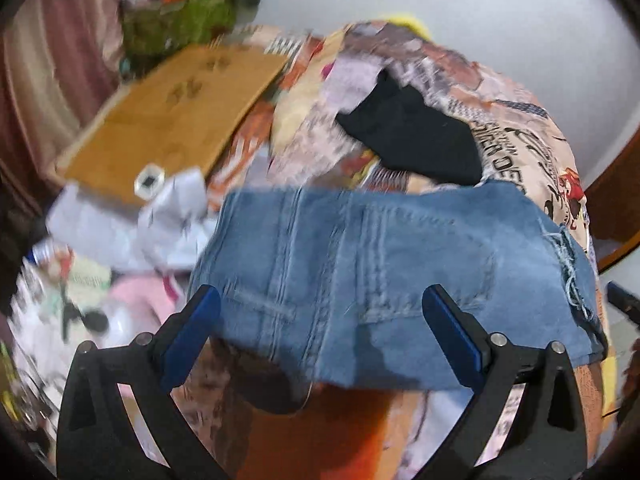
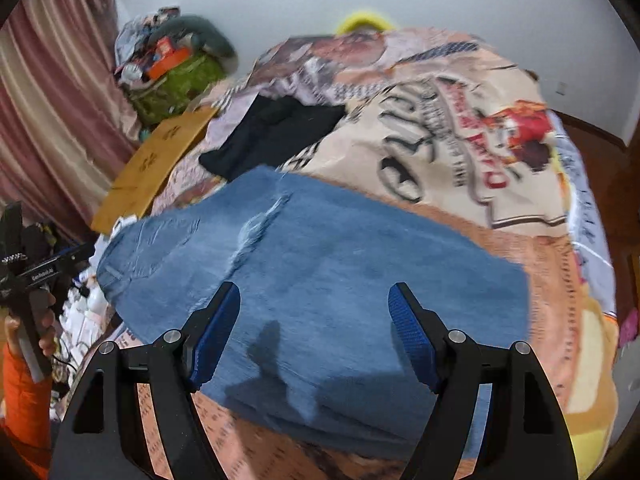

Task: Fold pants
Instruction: 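Grasp the jeans waistband with the left gripper and lift it up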

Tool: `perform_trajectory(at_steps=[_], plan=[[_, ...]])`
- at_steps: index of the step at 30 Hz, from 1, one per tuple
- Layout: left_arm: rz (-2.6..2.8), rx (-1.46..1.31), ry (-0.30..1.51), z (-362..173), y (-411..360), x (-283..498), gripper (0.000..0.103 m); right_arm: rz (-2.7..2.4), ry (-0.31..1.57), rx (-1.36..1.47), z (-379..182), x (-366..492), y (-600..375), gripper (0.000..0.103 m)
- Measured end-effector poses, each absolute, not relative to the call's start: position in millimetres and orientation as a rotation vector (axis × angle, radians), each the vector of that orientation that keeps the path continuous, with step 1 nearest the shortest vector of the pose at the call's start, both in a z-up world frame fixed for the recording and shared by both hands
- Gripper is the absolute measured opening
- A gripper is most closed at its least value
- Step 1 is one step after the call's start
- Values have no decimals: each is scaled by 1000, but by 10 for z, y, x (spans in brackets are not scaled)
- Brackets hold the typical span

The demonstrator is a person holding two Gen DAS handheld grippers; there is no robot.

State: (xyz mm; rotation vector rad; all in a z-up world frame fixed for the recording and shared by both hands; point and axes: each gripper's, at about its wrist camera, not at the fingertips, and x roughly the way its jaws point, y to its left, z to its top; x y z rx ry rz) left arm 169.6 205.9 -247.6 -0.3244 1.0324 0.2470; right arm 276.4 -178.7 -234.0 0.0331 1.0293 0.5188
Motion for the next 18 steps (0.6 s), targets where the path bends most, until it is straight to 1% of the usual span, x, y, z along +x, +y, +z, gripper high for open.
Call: perform_trajectory(at_steps=[3,4,9,14,18], plan=[[235,-421,1088,-2664,2213,1612,102,541,1099,16,-2530,2794,-1647,74],[221,-479,1112,-2751,2276,1568,102,544,1118,4,-2584,2790,-1617,75],[122,-715,1189,-3117,2375,1437,102,553,1103,-25,-2567,2746,-1605,77],[49,-880,1213,-3396,2345,1380,102,550,1098,-33,-2570,2740,-1601,77],[11,-968,1178,-3451,2414,1456,102,551,1101,-28,-2578,2749,-1592,77]])
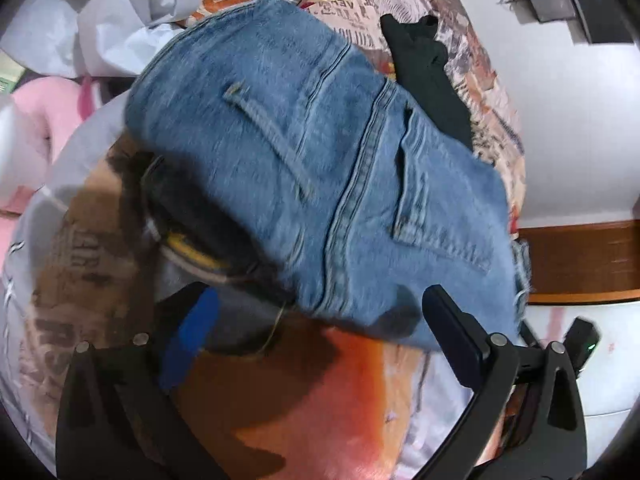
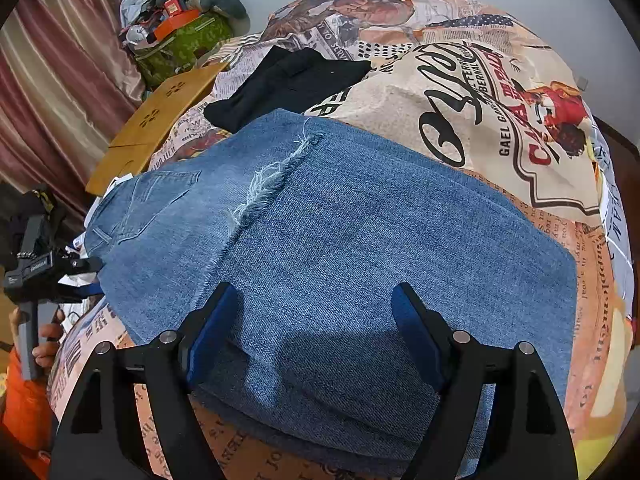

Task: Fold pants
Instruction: 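Grasp the jeans waistband with the left gripper and lift it up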

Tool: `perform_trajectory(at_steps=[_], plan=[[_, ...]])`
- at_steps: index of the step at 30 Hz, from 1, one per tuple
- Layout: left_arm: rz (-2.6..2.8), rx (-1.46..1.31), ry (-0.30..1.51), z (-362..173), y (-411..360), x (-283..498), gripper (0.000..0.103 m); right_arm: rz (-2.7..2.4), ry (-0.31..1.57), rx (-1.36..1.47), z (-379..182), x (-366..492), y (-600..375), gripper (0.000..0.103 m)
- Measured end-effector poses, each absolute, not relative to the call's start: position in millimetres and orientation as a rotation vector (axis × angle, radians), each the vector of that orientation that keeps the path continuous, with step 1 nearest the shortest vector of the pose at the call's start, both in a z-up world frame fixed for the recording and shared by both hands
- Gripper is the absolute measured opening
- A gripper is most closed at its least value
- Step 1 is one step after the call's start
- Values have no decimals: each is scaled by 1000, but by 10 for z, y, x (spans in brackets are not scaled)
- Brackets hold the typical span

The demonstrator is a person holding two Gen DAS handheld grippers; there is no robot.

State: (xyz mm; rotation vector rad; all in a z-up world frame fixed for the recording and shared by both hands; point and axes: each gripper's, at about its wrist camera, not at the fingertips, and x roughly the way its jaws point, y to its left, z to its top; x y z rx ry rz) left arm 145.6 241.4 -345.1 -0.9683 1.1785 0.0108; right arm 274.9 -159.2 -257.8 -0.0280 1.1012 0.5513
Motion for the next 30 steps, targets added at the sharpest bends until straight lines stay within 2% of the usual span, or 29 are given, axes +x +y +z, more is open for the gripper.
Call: perform_trajectory(at_steps=[7,9,10,11,15,17,23,30], plan=[[-8,-1042,1134,-3550,2642,1689,102,549,1100,-21,-2580,2749,-1589,78],[29,-1004,1126,-3528,2662,1726,91,549,1100,-21,-2581,2749,-1591,78],[61,-977,1133,-3520,2667,1742,76,550,1100,-21,-2581,2749,-1591,78],[97,-948,1142,-3520,2673,1752,66,550,1100,-21,-2582,2749,-1590,78],[139,-904,1112,-3427,2655,1736,51,551,1102,-22,-2581,2751,-1580,78],[177,-828,1095,-3305,2607,1731,35,550,1103,-21,-2581,2750,-1578,78],[226,-715,1037,-2949,2660,1785,25,523,1119,50,-2531,2725,-1658,78],[325,-403,915,-2161,2462,1933,23,482,1080,133,-2386,2632,-2028,78]])
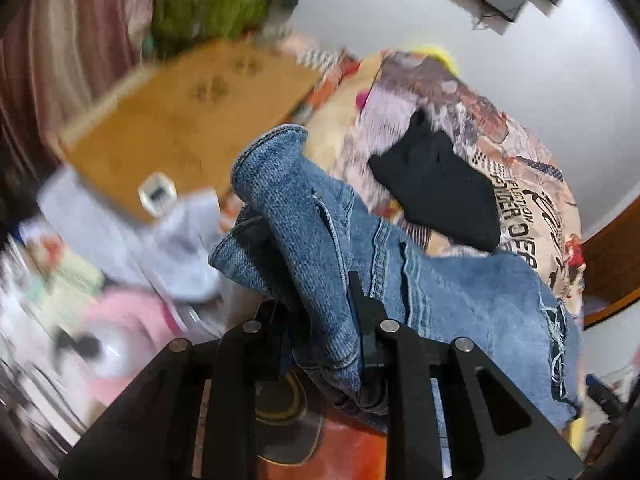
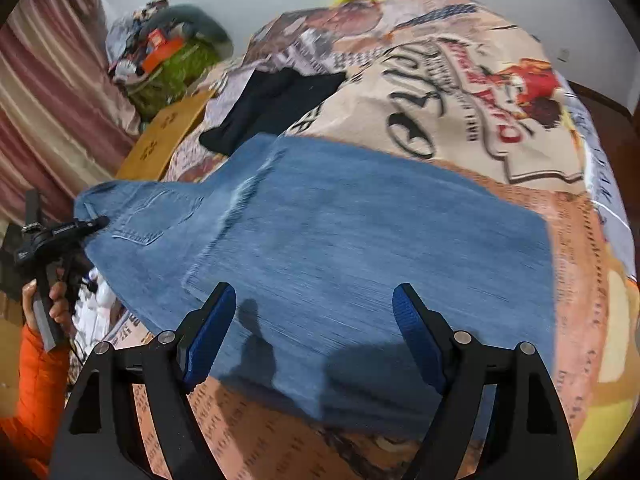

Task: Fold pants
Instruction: 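Grasp the jeans waistband with the left gripper and lift it up, then fold the held waistband over the folded legs with the left gripper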

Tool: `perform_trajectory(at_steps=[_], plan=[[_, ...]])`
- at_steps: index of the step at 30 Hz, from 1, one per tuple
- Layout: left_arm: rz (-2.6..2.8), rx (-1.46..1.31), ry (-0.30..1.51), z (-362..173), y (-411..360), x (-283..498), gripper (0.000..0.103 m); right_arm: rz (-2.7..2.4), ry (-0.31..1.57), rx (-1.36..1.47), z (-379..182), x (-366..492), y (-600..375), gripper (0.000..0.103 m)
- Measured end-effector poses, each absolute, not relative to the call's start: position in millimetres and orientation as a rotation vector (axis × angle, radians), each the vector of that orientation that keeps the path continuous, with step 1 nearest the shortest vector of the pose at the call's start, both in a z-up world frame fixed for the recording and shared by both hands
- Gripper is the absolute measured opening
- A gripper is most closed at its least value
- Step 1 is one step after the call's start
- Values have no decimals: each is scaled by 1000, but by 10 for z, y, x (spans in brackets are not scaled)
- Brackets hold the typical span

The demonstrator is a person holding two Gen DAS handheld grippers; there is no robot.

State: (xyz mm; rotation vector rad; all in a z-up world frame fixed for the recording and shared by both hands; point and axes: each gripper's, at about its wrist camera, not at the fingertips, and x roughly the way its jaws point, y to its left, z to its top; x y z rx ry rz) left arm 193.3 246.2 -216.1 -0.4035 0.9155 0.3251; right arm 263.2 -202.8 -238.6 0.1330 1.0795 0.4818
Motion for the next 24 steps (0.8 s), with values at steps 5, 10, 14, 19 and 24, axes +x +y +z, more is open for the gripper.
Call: perform_trajectory(at_steps=[5,10,14,19,24], plan=[[268,-301,833,-1593,2152,2052,22,389,1065,152,-2415,2606,-2363,78],[159,-136,729,-1066,1477,2194,22,388,1140,155,-2687,2607,-2443,78],[51,-72,653,-718,933,2304,22,413,1100,136,-2721,2561,-2418,81],[-60,-35,586,-429,318,2438,22,449,1088,165,-2741,2536,-2494,81],[-169,-1,565,-315,-209,2518,22,461,1075,171,-2757,2525,-2490,81]])
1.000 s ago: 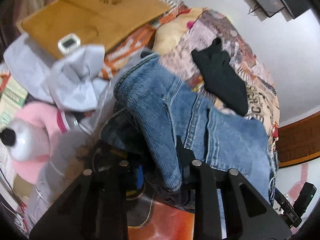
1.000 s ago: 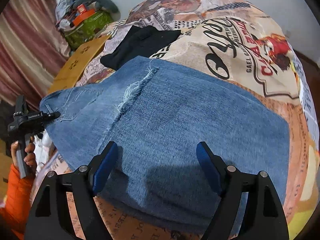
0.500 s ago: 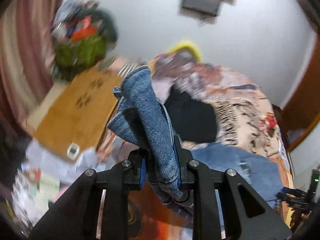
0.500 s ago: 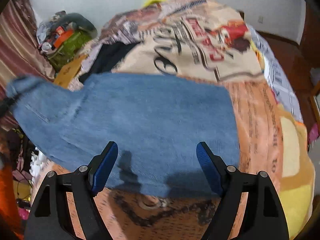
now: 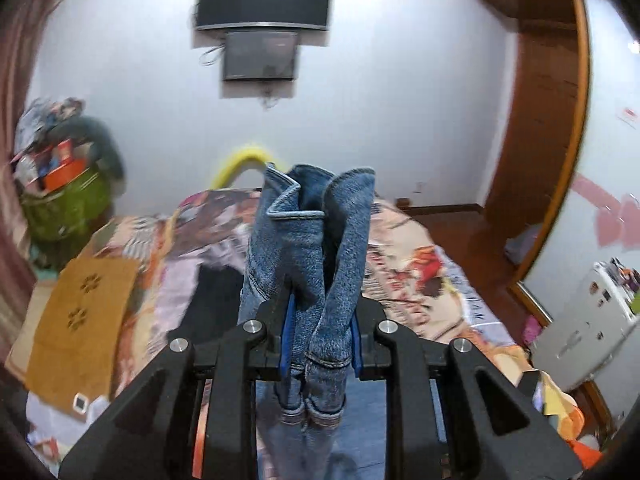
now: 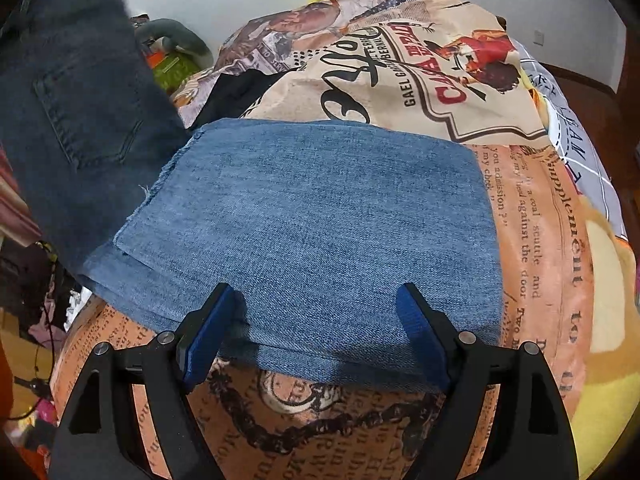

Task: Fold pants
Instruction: 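Fold the held waistband over the folded legs with the left gripper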

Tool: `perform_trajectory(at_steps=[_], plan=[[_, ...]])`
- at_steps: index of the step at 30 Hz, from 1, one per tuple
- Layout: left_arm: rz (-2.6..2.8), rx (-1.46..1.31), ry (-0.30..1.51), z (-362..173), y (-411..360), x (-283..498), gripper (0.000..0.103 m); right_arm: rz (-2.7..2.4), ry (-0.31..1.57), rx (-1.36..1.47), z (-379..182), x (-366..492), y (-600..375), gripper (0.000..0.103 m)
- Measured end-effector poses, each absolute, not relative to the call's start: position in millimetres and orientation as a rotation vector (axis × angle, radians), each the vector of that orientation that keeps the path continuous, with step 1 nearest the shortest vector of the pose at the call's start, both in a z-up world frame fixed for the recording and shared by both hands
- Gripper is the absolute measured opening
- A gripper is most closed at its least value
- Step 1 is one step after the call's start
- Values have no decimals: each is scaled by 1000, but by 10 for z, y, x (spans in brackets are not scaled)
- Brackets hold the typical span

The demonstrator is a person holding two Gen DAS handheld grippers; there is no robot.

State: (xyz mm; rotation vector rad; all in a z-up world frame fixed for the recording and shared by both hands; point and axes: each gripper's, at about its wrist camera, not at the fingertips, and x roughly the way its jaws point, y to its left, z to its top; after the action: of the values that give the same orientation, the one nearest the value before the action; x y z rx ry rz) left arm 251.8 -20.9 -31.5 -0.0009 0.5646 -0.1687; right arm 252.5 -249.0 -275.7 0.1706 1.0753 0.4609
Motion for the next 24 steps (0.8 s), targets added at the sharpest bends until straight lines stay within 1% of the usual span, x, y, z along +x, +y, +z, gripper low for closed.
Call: perform_trajectory(at_steps=[9,11,15,24], plan=[[-364,54,591,-371,-1076,2566,22,478,1064,198,-2759,2521,-2531,81],[-399,62,604,-434,-1229,2569,22,478,1022,214,-2719,2486,-2569,80],[-467,85,672,-661,-1552,2602,22,460,976,243,-2618,2364,-2736,80],[-550,152,839,-1256,-2083,2693,22,353,1001,276,-2651,2154,-3210,80]])
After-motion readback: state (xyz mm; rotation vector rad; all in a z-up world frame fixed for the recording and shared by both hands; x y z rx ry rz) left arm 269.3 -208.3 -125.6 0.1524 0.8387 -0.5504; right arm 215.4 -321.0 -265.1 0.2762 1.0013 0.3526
